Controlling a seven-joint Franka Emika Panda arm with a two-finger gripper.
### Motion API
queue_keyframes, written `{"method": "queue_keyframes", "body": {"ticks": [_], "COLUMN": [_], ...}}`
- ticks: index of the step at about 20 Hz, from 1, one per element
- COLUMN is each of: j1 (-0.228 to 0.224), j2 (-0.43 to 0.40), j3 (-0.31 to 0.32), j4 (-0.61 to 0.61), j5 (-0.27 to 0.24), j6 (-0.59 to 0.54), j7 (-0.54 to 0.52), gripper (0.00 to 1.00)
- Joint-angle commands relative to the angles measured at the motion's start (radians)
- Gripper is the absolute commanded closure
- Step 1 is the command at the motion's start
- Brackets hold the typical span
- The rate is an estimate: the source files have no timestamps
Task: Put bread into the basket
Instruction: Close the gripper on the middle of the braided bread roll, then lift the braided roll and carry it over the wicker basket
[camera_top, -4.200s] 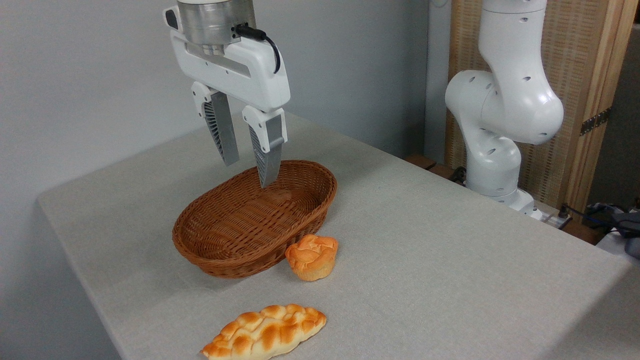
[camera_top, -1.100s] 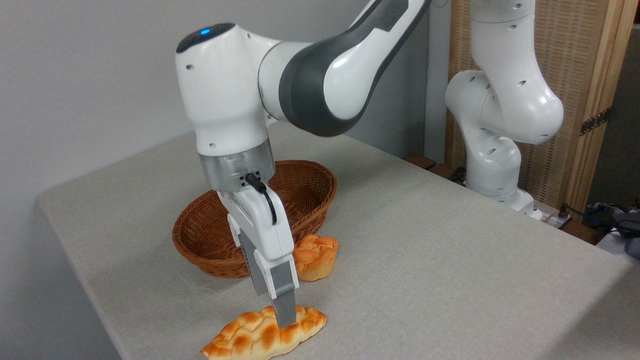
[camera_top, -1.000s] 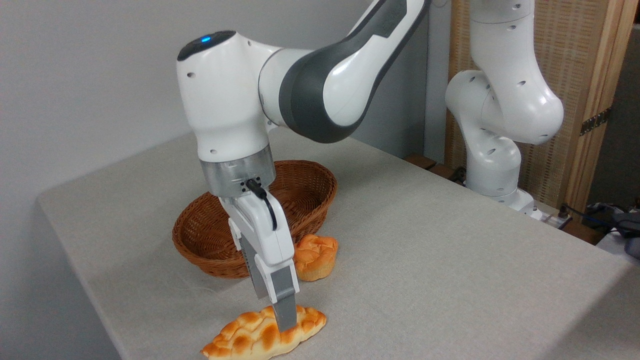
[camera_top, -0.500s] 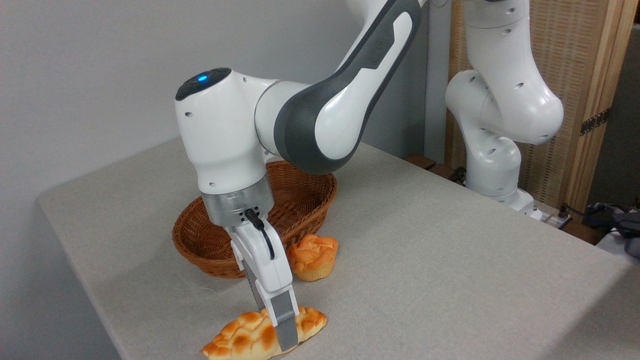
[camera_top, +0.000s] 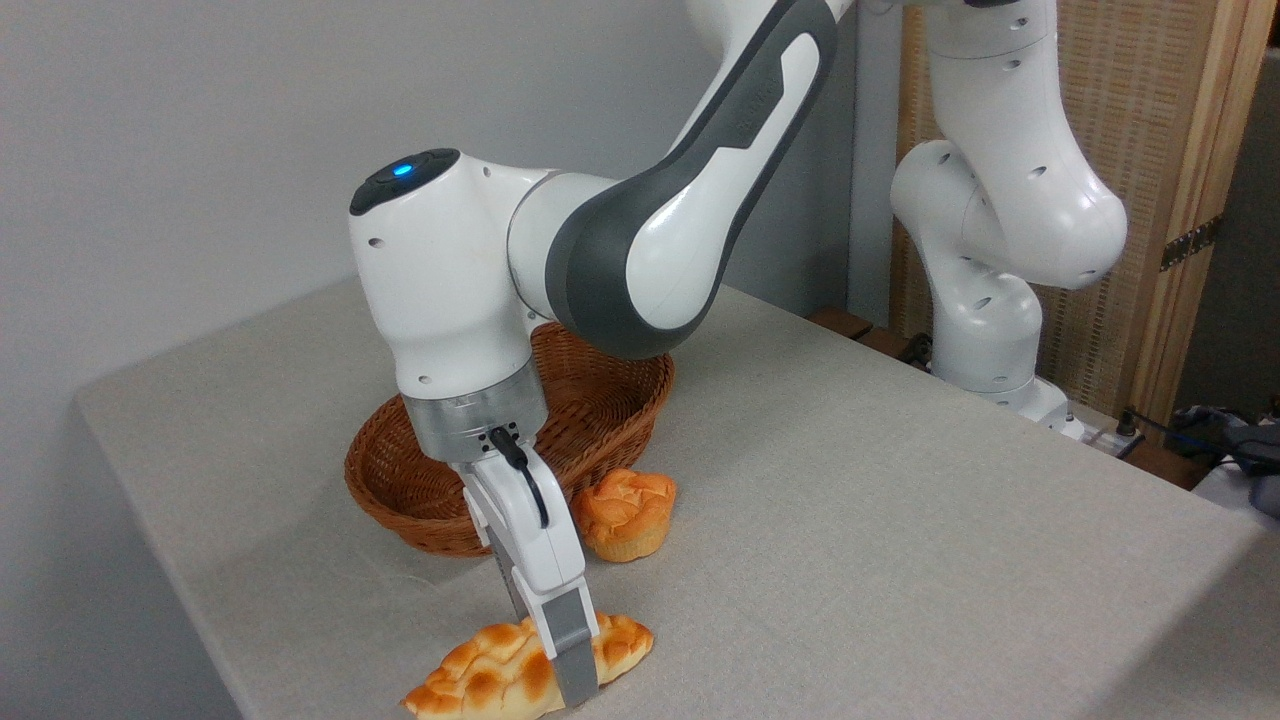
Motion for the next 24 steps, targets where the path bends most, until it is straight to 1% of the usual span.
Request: {"method": "queue_keyframes", "body": {"ticks": [1, 13, 15, 18, 19, 21, 22, 24], "j1": [-0.003, -0.001, -0.001, -0.001, -0.001, -0.003, -0.003, -0.009], "j2": [-0.003, -0.009, -0.019, -0.066, -0.074, -0.104, -0.111, -0.138], "j3": [0.003, 0.004, 0.006, 0.006, 0.006, 0.006, 0.003, -0.012], "j4": [-0.007, 0.000, 0.007, 0.019, 0.023, 0.060, 0.072, 0.103], "j5": [0.013, 0.008, 0.008, -0.002, -0.012, -0.051, -0.055, -0.059], "j6": [0.023, 0.021, 0.016, -0.002, -0.013, -0.086, -0.109, -0.198], "j7": [0.012, 0.012, 0.010, 0.007, 0.007, 0.009, 0.009, 0.003], "gripper": [0.57, 0.57, 0.56, 0.56, 0.56, 0.55, 0.55, 0.55]}}
